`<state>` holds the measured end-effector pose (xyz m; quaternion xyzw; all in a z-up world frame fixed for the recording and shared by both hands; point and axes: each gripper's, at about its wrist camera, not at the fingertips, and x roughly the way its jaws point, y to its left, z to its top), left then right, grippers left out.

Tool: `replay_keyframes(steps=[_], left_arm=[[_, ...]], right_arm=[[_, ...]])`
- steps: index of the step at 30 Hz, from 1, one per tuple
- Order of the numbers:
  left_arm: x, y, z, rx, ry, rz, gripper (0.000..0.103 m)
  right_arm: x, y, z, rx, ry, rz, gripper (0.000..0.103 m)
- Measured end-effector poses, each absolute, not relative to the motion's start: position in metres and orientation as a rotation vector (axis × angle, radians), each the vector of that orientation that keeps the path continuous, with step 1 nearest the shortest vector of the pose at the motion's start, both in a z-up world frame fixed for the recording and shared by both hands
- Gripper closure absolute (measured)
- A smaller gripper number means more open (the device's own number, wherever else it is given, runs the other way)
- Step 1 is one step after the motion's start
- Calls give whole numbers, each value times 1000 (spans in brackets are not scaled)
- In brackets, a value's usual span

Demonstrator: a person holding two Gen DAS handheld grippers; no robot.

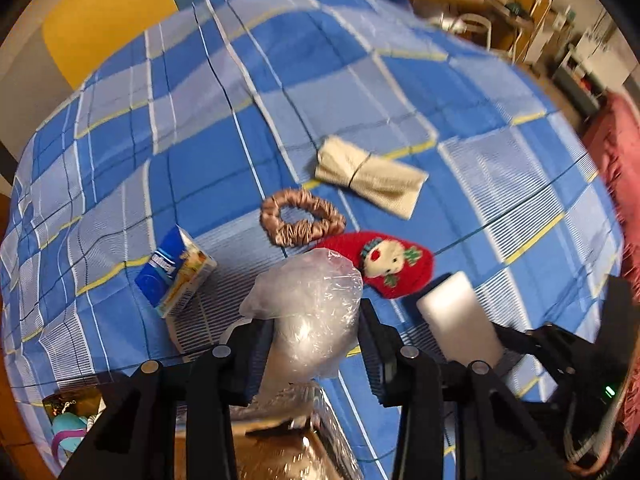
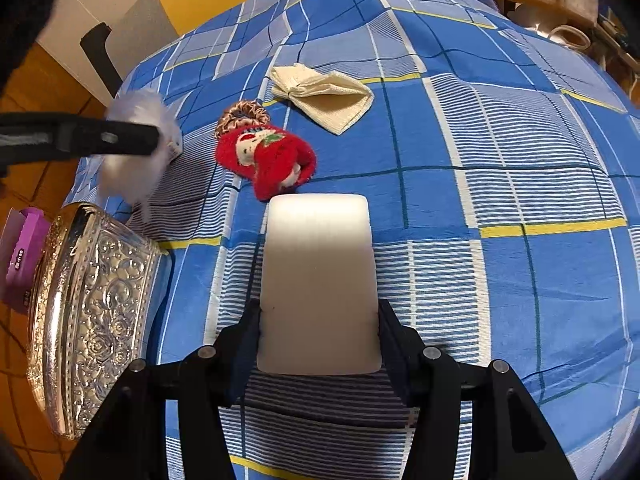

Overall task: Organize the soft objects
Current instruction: 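Carry the clear plastic bag into the gold tray and open the left tool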

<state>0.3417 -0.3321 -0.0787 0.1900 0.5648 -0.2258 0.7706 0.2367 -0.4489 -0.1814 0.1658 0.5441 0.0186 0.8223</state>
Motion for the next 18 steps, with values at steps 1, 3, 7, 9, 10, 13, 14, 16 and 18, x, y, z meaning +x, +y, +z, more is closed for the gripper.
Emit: replay_keyframes(steps=[1,3,7,9,10,13,14,16,18], left_arm=[[338,-327,-71,401,1208,-495,62],[337,-317,-61,363,1186,-509,62],[331,-290,-40,253,1149,-558,62],[320,-279,-27,222,1122,-566,62],[315,-270,-20,197,1110,-573,62],[305,-247,-7,127,1096,-585,62],[302,-239,-4,107,1090,-587,62],[295,-221,3,71,1074,-584,62],[290,-205,8,39,1058,-583,62]], right_arm=[[235,-450,-181,353,1156,36,47],[233,-453,-180,358,1151,30,47],[232,-454,-178,356,1141,24,47],[230,-455,-178,356,1136,21,47],[229,-455,-177,357,1135,19,47],[229,-456,-177,361,1133,14,47],[228,-456,-177,361,1130,13,47],[227,-456,-175,359,1122,8,47],[225,-457,-174,360,1114,6,47]])
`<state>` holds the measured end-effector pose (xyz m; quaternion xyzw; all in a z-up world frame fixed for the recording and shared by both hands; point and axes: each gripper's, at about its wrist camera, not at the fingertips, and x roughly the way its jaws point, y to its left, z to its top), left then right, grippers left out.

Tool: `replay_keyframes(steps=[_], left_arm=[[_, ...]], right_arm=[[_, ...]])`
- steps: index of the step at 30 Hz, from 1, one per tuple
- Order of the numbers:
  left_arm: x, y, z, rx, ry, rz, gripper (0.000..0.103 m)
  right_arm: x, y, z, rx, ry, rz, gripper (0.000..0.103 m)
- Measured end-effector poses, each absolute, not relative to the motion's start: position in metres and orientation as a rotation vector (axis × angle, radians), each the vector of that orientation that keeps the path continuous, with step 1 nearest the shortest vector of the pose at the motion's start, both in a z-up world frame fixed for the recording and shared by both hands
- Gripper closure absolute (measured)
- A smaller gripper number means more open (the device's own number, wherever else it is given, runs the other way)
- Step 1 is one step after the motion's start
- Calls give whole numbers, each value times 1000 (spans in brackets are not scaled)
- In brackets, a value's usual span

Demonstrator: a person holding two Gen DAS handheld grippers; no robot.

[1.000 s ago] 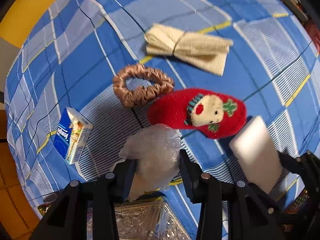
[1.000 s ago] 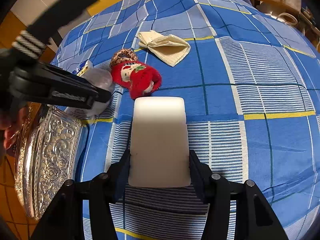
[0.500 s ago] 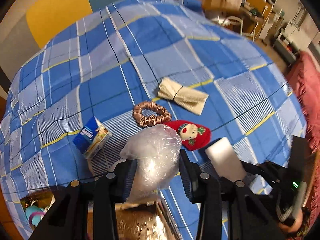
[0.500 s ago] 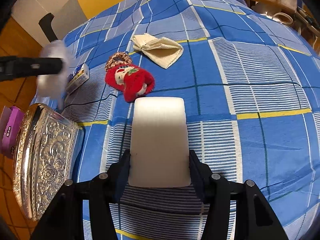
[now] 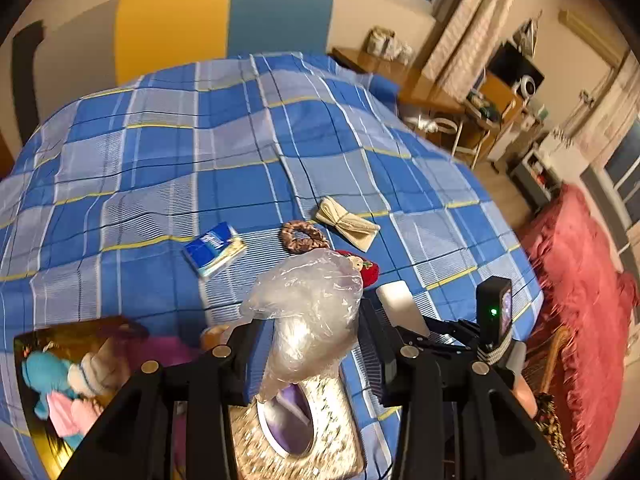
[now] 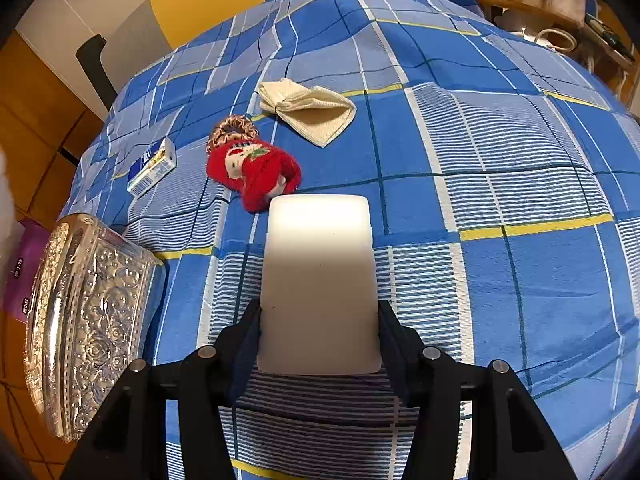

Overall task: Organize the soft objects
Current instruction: 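Carry the clear plastic bag into the gold tray and open the left tool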

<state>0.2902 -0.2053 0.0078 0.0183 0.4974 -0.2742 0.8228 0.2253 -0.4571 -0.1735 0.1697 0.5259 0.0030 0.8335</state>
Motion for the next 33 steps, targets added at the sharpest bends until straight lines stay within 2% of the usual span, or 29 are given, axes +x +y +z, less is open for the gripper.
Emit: replay_keyframes(steps=[7,14,23,33], left_arm=[[269,-123,24,-115,1008,-543,62],[257,-45,12,-224,997,-447,62],[263,0,-54,-288,1089,-352,62],[273,-5,-120,-284,1182,-324,61]], right_arm=[[222,-461,-172,361,1104,-12,47],[223,-461,-167,355,1076,-23,47],[219,-463,-155,343,1000,-38,47],[216,-469,-143,367,921,-37,47]])
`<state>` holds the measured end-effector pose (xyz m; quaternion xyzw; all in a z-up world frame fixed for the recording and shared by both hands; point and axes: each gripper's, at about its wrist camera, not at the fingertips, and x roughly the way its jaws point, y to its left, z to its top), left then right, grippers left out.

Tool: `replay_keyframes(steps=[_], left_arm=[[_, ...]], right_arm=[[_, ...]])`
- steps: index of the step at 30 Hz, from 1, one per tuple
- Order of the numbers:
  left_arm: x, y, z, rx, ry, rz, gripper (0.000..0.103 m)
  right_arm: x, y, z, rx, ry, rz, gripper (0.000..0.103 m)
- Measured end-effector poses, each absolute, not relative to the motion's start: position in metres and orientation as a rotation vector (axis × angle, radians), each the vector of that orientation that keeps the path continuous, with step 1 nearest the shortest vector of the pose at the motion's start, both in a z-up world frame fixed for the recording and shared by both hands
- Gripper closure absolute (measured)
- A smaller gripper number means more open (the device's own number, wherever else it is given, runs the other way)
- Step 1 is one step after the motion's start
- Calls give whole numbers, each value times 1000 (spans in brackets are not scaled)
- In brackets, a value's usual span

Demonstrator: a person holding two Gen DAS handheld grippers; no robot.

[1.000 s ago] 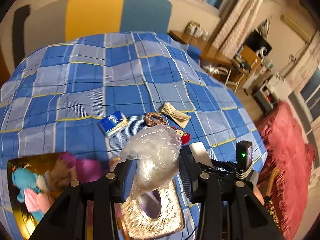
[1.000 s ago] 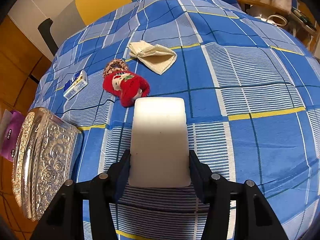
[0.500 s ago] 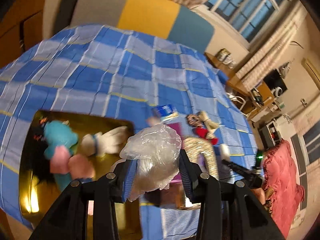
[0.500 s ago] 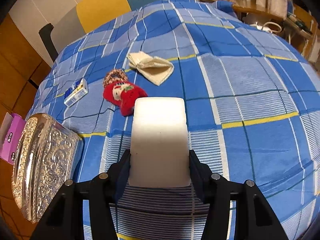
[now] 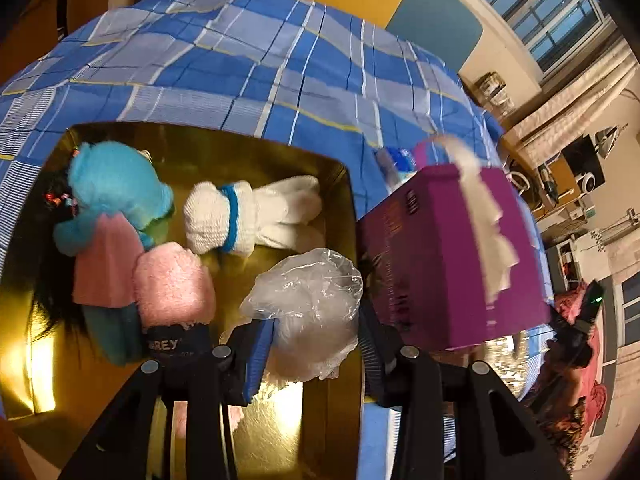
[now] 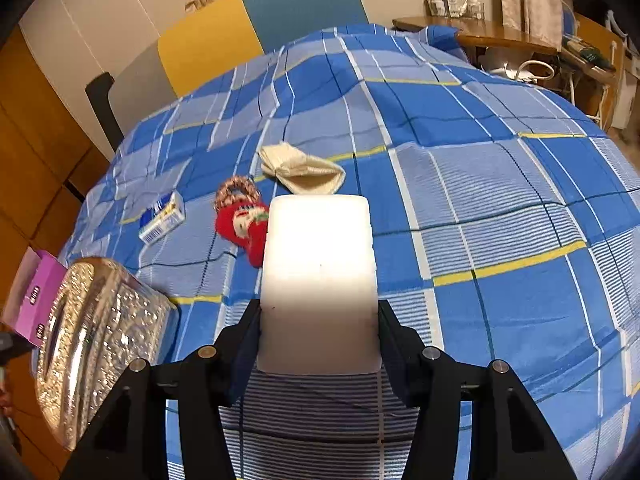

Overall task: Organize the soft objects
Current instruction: 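Carry the clear plastic bag into the gold tray and open the left tool, then lower the white block into the gold tray and open the right tool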

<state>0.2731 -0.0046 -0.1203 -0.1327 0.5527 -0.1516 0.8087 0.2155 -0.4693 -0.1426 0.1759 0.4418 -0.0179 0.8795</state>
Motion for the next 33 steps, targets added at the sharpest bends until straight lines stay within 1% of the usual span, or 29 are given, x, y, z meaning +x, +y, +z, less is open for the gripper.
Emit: replay_keyframes(steps=[2,6,10,11,12,14,19,25,30,33], left_arm=[[276,-5,-128,-292,1190,-318,60],[280,0,-137,-322,1202,-284,54],[275,6,-129,-351,1164,-283,51],[275,7,-125,-360,1149,-292,48],[272,9,-122,-375,1128,-309,41],[270,11,-119,-408,1102,-342,34],[268,18,-118,-410,1099,-309,34],[238,24,-96,-312,968,-273,35],[204,38,-90,-239,887,-260,35],[188,48,-91,-238,865,-232,35]], right_arm=[[215,-470,-139,369,901,-38,47],[214,-471,-138,371,888,-41,47],[212,-473,-134,377,857,-51,47],[211,-474,-132,378,844,-54,47],[210,-475,-130,380,829,-57,47],[208,-477,-126,384,797,-60,47],[204,-475,-116,357,735,-58,47],[198,-470,-108,332,690,-61,47],[188,-474,-103,382,704,-122,47],[178,-467,-88,390,682,-116,47]])
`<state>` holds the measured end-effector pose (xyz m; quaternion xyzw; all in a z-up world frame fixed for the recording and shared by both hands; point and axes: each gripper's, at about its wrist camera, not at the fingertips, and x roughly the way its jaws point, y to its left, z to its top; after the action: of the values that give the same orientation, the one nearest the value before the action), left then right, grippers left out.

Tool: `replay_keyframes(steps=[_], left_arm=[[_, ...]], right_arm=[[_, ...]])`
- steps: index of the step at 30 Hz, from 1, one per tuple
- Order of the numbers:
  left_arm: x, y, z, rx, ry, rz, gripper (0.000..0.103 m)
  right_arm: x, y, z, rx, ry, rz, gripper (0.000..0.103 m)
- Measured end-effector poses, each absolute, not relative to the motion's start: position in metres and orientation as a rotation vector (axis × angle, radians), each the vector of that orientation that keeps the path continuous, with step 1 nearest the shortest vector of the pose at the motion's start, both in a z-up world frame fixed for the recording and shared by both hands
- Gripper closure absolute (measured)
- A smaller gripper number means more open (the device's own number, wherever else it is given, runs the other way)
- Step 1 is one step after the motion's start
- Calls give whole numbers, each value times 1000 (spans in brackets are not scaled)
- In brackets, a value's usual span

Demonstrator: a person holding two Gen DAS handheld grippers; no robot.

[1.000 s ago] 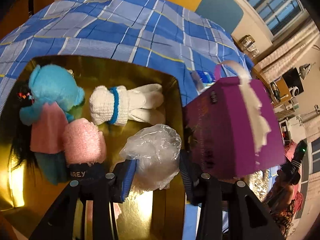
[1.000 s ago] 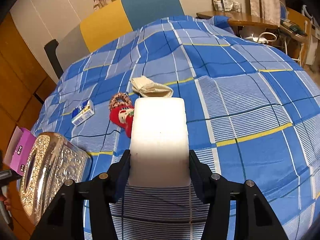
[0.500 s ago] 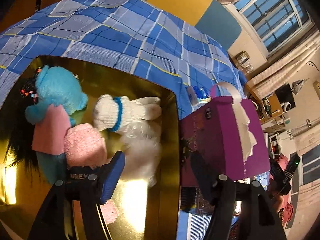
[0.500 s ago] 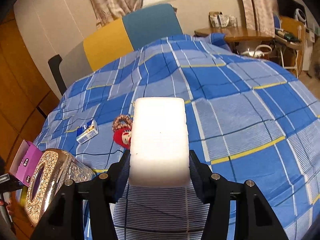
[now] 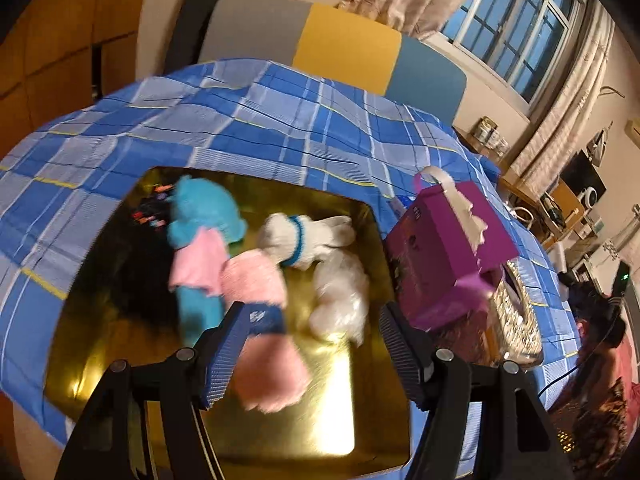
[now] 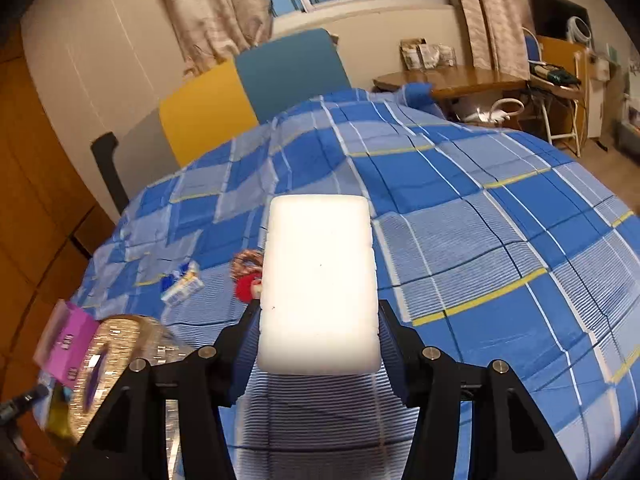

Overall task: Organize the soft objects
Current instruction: 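Lower the white block into the gold tray and open the right tool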

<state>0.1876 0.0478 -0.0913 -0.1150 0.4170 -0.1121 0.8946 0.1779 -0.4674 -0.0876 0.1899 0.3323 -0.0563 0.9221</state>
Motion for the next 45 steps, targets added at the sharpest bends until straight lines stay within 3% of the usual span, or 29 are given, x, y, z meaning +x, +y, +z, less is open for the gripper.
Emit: replay_keyframes(steps=[9,15,26,45], left_arm=[[143,79,-111,-289,858,-159,35],[125,91,-114,-289,837,-142,35],[102,155,-104,-372,764,-8,35],[71,218,-106,-454,745,85,35]], right_arm=[[168,-371,-8,275,555,67,47],[174,-268,9,204,560,291,47],[186,-70,-51,-69,764,647,47],[221,83,-139,-399,1053,904,46]])
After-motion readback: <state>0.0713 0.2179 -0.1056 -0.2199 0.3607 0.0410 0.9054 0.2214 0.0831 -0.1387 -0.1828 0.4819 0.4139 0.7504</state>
